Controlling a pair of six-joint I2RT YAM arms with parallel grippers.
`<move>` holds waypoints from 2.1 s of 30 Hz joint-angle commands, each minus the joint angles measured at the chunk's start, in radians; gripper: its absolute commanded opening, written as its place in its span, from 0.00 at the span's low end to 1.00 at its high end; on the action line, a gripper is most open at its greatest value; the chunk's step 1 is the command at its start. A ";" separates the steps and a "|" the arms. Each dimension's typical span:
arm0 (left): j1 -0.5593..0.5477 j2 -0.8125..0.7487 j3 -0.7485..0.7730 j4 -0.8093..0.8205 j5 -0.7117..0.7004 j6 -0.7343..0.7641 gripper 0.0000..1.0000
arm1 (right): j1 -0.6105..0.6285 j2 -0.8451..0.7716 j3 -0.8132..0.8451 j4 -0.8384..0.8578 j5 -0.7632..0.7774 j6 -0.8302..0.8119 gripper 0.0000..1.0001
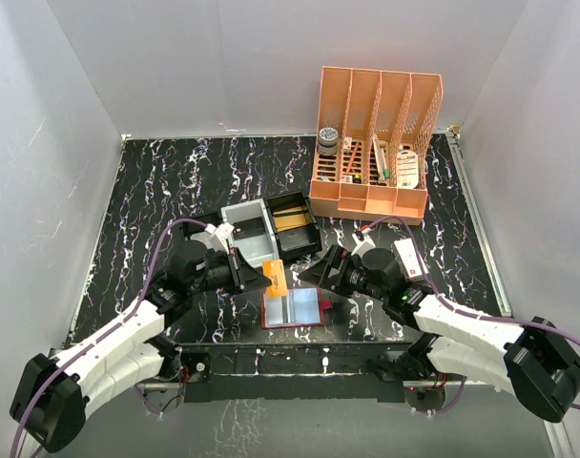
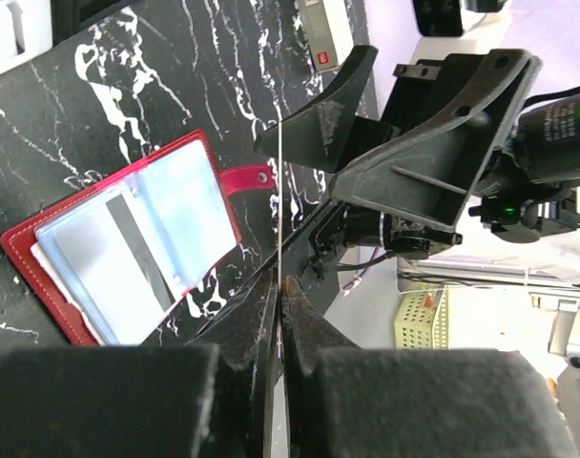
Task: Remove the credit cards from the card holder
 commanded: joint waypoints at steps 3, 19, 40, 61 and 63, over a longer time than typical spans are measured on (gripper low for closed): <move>0.057 -0.039 -0.014 0.101 0.134 -0.039 0.00 | -0.005 -0.045 0.060 0.050 0.044 0.014 0.98; 0.125 -0.007 -0.080 0.304 0.226 -0.156 0.00 | -0.006 -0.055 0.096 0.108 -0.027 -0.022 0.98; 0.125 -0.013 -0.101 0.381 0.224 -0.185 0.00 | -0.006 0.030 0.115 0.289 -0.205 0.007 0.83; 0.125 0.021 -0.121 0.476 0.307 -0.225 0.00 | -0.005 0.205 0.161 0.479 -0.382 0.073 0.51; 0.125 0.030 -0.121 0.488 0.318 -0.228 0.00 | -0.006 0.219 0.163 0.497 -0.391 0.083 0.48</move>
